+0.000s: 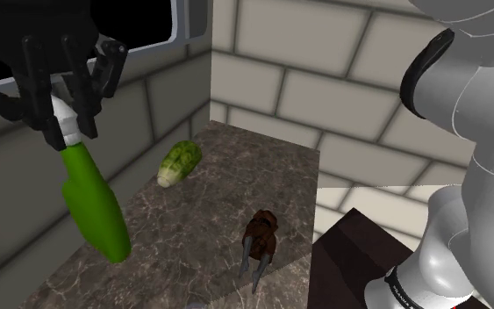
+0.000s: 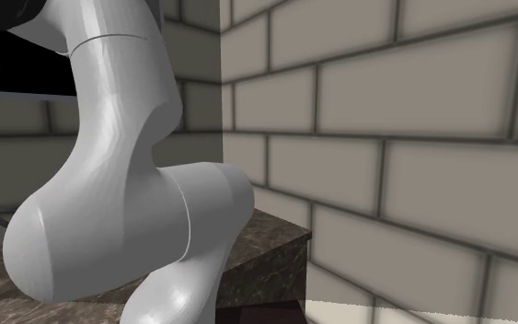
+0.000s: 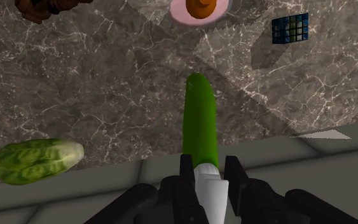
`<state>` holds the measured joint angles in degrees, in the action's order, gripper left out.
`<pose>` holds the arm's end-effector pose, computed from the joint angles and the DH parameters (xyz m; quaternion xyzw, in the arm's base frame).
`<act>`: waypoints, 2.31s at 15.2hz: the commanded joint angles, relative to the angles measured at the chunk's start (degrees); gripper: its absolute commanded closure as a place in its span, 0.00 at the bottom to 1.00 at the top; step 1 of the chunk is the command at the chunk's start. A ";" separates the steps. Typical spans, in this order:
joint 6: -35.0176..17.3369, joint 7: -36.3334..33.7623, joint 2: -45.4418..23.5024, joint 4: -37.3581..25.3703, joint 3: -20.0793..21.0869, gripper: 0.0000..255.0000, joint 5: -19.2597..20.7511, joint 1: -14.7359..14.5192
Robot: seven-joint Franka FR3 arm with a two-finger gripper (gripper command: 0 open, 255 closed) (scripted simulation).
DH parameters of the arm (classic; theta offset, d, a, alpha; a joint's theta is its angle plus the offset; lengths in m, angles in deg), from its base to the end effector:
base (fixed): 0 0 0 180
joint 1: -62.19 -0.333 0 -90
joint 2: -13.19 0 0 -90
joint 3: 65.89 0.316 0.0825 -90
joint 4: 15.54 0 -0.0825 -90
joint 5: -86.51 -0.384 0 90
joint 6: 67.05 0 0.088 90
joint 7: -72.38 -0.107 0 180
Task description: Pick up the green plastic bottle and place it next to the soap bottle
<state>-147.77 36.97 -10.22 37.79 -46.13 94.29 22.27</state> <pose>0.3921 0.5144 0.6678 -0.9826 -0.1804 -0.0298 0.0329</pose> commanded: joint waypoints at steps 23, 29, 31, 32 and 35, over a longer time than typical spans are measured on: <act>-23.48 0.45 8.59 31.75 -0.14 1.00 -3.02 3.94; -28.13 0.39 8.65 36.47 -0.24 1.00 -2.98 4.17; -29.64 0.34 8.56 37.89 -0.28 1.00 -2.92 4.21; -30.38 0.31 8.49 38.57 -0.30 1.00 -2.88 4.23; -32.58 0.21 8.21 40.51 -0.37 1.00 -2.73 4.27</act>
<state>-179.51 37.18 -2.03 77.49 -46.47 91.54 26.48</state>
